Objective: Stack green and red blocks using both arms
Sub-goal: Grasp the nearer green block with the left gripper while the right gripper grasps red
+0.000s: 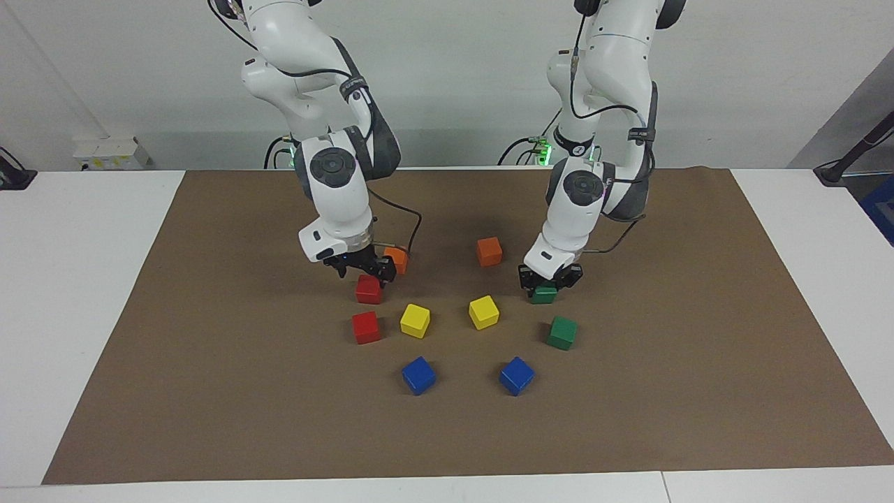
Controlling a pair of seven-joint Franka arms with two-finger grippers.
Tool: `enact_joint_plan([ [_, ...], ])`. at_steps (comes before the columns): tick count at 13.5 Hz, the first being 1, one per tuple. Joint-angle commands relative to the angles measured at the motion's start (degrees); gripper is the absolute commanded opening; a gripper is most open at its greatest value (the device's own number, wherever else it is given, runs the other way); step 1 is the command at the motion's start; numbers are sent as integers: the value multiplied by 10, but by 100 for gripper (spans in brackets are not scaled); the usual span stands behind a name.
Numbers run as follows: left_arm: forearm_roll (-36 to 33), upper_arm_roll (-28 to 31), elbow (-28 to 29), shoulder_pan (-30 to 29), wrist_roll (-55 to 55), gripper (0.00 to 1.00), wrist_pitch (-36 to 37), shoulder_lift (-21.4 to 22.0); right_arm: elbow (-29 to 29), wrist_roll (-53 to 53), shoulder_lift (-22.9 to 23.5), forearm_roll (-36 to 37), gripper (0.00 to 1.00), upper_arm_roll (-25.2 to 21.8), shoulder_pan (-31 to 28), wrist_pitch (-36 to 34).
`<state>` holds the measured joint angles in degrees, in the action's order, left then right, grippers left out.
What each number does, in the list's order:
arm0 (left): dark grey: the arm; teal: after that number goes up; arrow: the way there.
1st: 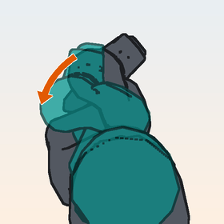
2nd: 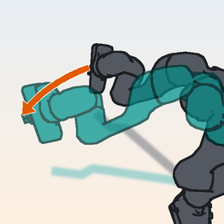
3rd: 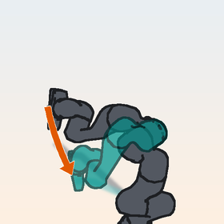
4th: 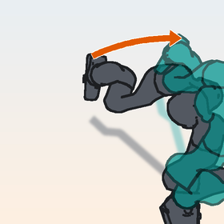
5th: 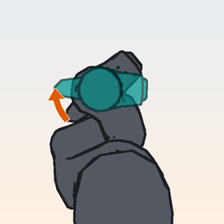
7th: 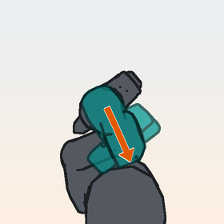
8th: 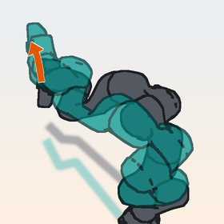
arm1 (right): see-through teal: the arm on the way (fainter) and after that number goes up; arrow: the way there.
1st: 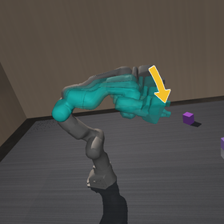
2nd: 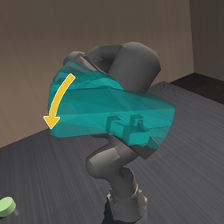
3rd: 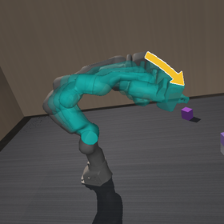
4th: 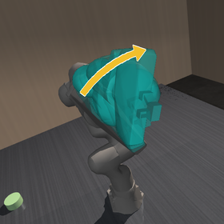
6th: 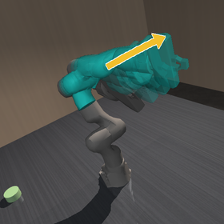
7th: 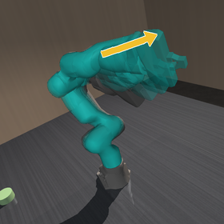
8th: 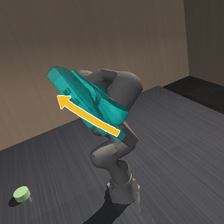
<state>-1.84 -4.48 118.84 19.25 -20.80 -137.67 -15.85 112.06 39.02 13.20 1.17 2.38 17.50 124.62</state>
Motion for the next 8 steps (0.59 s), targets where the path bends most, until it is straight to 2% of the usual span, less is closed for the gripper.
enact_joint_plan([
  [1, -17, 9, -1, 3, -7, 0, 3, 7, 33, 4, -21, -3, 95, 1, -2, 27],
  [3, -17, 10, -6, -6, -6, 0, 19, 26, 47, 3, -24, -2, 95, 1, -2, 39],
  [8, -8, 6, -23, -96, 9, 0, 120, 110, 69, -5, -26, -3, 95, 1, -2, 58],
])
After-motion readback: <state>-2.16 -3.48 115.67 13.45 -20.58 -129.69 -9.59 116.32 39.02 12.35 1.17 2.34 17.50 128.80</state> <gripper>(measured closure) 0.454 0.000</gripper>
